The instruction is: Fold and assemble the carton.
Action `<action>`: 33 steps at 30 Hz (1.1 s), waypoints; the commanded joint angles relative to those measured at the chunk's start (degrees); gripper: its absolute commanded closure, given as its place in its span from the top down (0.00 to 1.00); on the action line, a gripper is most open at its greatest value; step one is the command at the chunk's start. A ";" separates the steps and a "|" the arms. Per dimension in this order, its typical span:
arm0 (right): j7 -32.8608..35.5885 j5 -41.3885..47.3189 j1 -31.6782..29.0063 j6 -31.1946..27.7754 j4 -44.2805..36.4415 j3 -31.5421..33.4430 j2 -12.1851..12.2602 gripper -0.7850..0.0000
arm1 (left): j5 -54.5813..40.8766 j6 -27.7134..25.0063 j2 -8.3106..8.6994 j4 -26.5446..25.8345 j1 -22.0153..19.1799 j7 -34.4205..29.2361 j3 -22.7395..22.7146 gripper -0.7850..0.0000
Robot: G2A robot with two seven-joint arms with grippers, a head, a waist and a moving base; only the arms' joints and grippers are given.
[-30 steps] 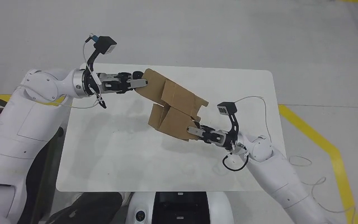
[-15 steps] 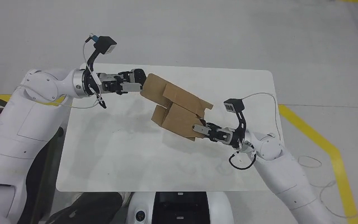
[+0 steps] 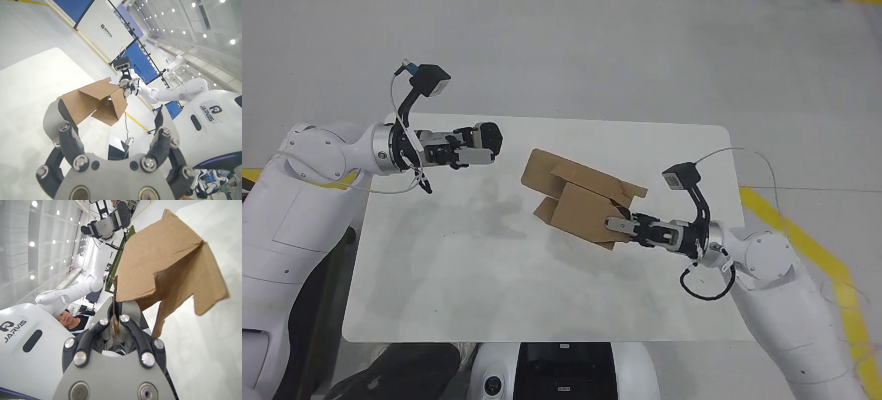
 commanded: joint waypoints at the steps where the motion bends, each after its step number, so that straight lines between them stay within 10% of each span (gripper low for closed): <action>1: 1.73 1.04 0.61 0.76 -0.39 -0.20 0.04 0.00 | 0.00 0.00 0.00 0.00 0.00 0.00 0.00 1.00; 33: 2.13 1.55 4.69 5.06 -0.52 -1.96 -0.16 0.00 | 0.21 0.84 -0.07 -0.52 0.49 0.91 0.14 1.00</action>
